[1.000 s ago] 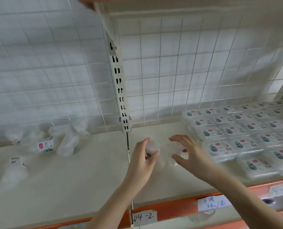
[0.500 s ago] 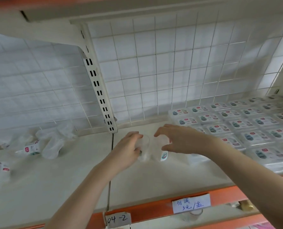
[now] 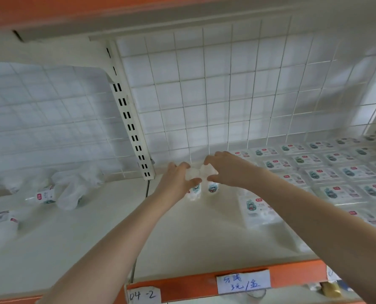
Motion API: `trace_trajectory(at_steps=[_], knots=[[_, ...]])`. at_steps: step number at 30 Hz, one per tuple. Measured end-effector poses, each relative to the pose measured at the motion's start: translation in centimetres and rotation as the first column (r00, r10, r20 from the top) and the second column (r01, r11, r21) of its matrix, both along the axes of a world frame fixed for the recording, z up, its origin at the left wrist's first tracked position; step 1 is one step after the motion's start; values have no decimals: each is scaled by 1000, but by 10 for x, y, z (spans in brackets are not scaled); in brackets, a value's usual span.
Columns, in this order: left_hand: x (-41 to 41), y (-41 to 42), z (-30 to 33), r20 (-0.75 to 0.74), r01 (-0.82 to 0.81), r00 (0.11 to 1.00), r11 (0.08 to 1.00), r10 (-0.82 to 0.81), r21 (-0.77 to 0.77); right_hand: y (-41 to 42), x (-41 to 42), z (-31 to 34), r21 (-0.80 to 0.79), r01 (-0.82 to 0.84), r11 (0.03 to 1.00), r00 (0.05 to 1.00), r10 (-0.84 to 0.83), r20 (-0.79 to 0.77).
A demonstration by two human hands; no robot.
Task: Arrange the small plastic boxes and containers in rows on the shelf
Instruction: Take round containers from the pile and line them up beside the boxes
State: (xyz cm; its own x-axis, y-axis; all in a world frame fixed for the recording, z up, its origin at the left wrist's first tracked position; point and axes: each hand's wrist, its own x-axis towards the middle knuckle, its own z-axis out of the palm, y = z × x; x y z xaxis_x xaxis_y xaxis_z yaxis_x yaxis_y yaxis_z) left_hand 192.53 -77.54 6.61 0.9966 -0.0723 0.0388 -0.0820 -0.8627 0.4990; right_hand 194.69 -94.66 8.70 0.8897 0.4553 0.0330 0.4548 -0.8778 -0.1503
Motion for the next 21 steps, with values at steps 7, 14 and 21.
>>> trace_trajectory(at_steps=[7, 14, 21], knots=[[43, -11, 5, -38, -61, 997, 998, 60, -34, -8, 28, 4, -105, 49, 993, 995, -40, 87], [49, 7, 16, -190, -271, 961, 802, 198, -532, -17, 35, 1, -61, 19, 998, 998, -15, 63], [28, 15, 12, -415, -417, 909, 89, 40, -904, -8, 29, 19, 371, -35, 928, 998, 48, -27]])
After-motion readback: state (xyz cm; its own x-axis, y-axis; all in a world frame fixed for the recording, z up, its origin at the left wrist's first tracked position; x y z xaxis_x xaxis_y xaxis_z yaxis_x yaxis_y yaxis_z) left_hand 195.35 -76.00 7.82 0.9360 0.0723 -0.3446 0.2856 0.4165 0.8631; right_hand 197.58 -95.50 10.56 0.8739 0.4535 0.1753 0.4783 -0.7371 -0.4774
